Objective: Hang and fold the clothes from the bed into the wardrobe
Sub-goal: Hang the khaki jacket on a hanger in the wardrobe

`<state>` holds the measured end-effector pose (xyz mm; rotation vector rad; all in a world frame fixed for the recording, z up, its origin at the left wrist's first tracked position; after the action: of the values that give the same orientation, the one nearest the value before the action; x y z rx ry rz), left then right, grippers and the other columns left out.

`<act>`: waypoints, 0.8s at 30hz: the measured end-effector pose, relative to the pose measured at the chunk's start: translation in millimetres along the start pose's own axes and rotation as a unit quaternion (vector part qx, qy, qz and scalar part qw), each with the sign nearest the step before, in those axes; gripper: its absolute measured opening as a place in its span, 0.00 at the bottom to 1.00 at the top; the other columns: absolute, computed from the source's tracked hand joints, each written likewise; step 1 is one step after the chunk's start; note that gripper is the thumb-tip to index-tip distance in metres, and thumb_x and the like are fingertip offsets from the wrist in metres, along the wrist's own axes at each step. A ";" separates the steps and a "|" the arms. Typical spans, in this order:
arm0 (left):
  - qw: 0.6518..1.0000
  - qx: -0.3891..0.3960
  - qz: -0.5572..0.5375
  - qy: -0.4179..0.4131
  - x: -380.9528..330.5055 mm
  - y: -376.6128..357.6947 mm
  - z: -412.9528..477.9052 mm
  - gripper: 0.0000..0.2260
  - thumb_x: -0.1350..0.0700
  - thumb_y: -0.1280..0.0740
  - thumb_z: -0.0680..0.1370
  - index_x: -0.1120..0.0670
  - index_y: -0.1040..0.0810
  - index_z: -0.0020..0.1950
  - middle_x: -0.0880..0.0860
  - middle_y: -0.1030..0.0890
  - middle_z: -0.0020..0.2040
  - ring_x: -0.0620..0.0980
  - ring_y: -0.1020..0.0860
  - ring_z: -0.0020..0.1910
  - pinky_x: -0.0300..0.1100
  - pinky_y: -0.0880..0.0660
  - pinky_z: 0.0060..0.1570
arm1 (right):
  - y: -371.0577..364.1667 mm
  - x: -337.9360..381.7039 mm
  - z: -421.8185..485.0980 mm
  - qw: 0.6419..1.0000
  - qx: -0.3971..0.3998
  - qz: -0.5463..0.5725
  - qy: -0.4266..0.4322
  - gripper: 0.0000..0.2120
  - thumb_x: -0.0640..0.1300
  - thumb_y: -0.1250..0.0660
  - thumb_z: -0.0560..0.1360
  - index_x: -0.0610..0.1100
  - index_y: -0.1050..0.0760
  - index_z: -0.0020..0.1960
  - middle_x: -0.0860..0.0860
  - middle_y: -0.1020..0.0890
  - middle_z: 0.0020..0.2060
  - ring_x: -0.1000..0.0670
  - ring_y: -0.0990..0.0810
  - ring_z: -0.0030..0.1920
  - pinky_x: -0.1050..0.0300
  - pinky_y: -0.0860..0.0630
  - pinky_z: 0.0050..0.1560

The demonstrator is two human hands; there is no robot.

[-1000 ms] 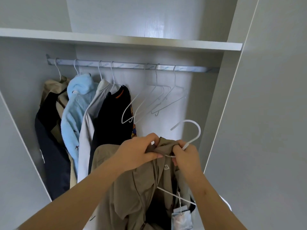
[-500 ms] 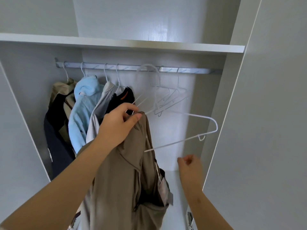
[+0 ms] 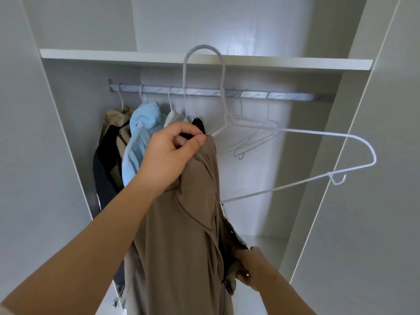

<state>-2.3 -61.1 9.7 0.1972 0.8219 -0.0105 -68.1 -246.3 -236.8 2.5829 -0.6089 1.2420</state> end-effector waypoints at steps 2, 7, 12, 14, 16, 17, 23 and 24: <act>1.000 0.000 0.009 -0.001 0.1 3.9 -1.8 0.08 0.57 0.31 0.75 0.43 0.22 0.40 0.47 0.31 0.24 0.39 0.34 0.23 0.28 0.35 0.26 | -1.5 -2.2 4.6 1.000 -0.011 0.007 -0.011 0.06 0.30 0.39 0.74 0.31 0.29 0.51 0.41 0.25 0.37 0.45 0.27 0.33 0.58 0.31 0.27; 0.998 -0.010 0.052 0.017 16.2 26.9 -5.3 0.09 0.58 0.31 0.74 0.44 0.22 0.38 0.43 0.30 0.22 0.39 0.33 0.23 0.27 0.36 0.26 | 1.7 16.3 1.7 0.990 0.018 0.141 -0.003 0.03 0.38 0.32 0.74 0.39 0.25 0.43 0.43 0.21 0.36 0.46 0.25 0.38 0.58 0.31 0.32; 0.993 0.021 0.107 0.042 36.7 55.7 -19.8 0.10 0.56 0.30 0.73 0.42 0.21 0.35 0.56 0.25 0.27 0.43 0.30 0.28 0.28 0.35 0.27 | 20.3 36.7 2.6 0.968 0.088 0.236 0.010 0.06 0.37 0.39 0.75 0.37 0.24 0.44 0.41 0.17 0.33 0.42 0.22 0.39 0.51 0.24 0.39; 0.990 0.034 0.128 0.058 42.0 69.0 -25.5 0.03 0.52 0.30 0.70 0.44 0.22 0.37 0.68 0.25 0.33 0.51 0.30 0.32 0.31 0.35 0.28 | 29.9 38.3 2.5 0.963 0.094 0.251 0.014 0.08 0.40 0.39 0.75 0.37 0.23 0.46 0.41 0.17 0.36 0.41 0.22 0.42 0.49 0.24 0.44; 0.986 0.054 0.137 0.075 48.7 79.5 -31.4 0.03 0.56 0.30 0.70 0.49 0.21 0.37 0.70 0.24 0.35 0.50 0.29 0.32 0.30 0.33 0.29 | 37.2 40.6 3.2 0.960 0.092 0.263 0.021 0.11 0.44 0.38 0.76 0.37 0.22 0.47 0.41 0.16 0.35 0.42 0.20 0.41 0.48 0.23 0.43; 0.983 0.069 0.145 0.083 53.3 83.3 -34.4 0.06 0.59 0.29 0.71 0.50 0.21 0.35 0.68 0.22 0.34 0.49 0.28 0.31 0.30 0.32 0.29 | 40.2 43.1 3.5 0.960 0.090 0.265 0.027 0.11 0.45 0.38 0.76 0.37 0.22 0.46 0.41 0.16 0.34 0.42 0.19 0.39 0.49 0.21 0.41; 0.966 0.099 0.206 0.124 73.5 88.6 -48.2 0.11 0.59 0.29 0.72 0.46 0.22 0.33 0.55 0.19 0.31 0.47 0.23 0.30 0.28 0.30 0.32 | 50.9 62.8 -0.6 0.971 0.053 0.224 0.061 0.13 0.47 0.40 0.78 0.42 0.23 0.40 0.43 0.17 0.28 0.45 0.19 0.26 0.55 0.22 0.28; 0.964 0.089 0.220 0.117 75.0 89.6 -47.5 0.10 0.58 0.28 0.72 0.45 0.22 0.33 0.55 0.19 0.31 0.50 0.22 0.31 0.29 0.30 0.32 | 51.6 64.5 -1.9 0.973 0.043 0.216 0.064 0.13 0.47 0.39 0.78 0.42 0.23 0.41 0.44 0.17 0.27 0.45 0.18 0.26 0.55 0.22 0.27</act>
<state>21.9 40.4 -61.2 0.5569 0.9982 0.3649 -56.6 -309.3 -184.6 2.4885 -1.1590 1.5784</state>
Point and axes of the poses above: each hand's wrist, its own z-axis towards the middle knuckle, its own y-axis out of the back of the hand, x = y × z, the point moved 4 cm from there along z, towards the middle knuckle
